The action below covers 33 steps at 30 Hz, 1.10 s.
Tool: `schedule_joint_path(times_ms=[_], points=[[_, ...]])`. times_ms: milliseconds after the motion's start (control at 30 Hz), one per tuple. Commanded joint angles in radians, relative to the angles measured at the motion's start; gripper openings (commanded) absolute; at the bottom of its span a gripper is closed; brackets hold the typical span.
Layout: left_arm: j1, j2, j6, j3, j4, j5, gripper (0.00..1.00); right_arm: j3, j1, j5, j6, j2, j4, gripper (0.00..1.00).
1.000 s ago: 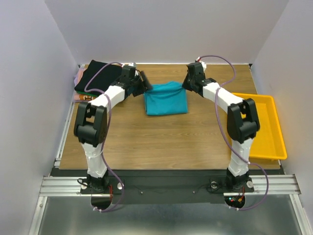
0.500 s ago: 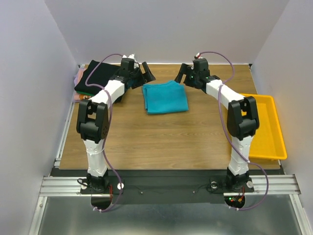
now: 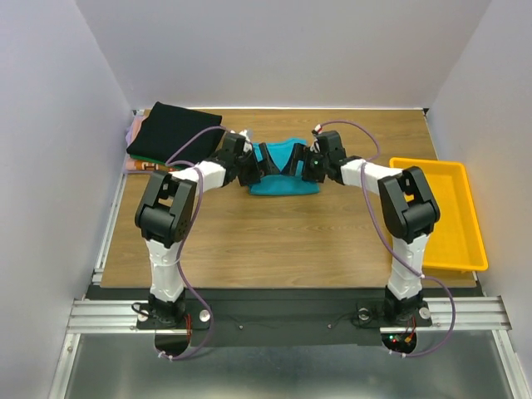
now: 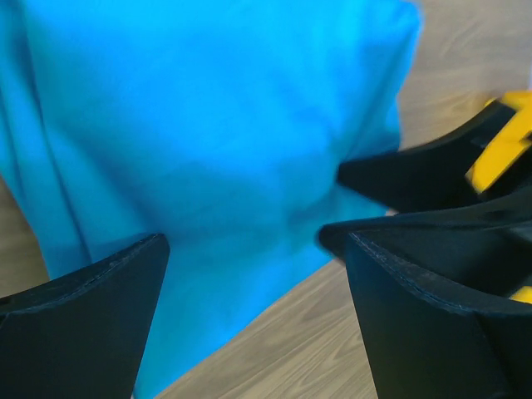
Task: Fold and stack the t-shirts
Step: Fold the tshirt
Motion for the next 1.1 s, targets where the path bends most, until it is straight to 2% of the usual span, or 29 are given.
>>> schedule_joint_path(times_ms=[0, 233, 433, 567, 767, 867, 967, 1067], points=[[-0.008, -0.024, -0.022, -0.102, 0.134, 0.093, 0.99, -0.086, 0.027, -0.03, -0.013, -0.023, 0.086, 1.0], [-0.041, -0.1, -0.039, -0.327, 0.166, 0.018, 0.99, -0.309, 0.062, 0.033, -0.022, -0.153, 0.104, 1.0], [-0.14, -0.348, -0.12, -0.69, 0.189, -0.103, 0.98, -0.572, 0.182, 0.152, 0.026, -0.352, 0.109, 1.0], [-0.205, -0.534, -0.177, -0.811, 0.149, -0.178, 0.99, -0.74, 0.252, 0.183, 0.104, -0.553, 0.107, 1.0], [-0.255, -0.83, -0.189, -0.792, -0.068, -0.334, 0.99, -0.805, 0.263, 0.163, 0.125, -0.909, 0.051, 1.0], [-0.255, -0.919, -0.174, -0.783, -0.114, -0.441, 0.98, -0.805, 0.263, 0.227, 0.147, -1.064, 0.01, 1.0], [-0.246, -0.904, -0.133, -0.736, -0.176, -0.485, 0.99, -0.805, 0.263, 0.361, 0.211, -1.161, -0.041, 1.0], [-0.243, -0.814, -0.078, -0.661, -0.214, -0.492, 0.98, -0.798, 0.263, 0.447, 0.237, -1.193, -0.098, 1.0]])
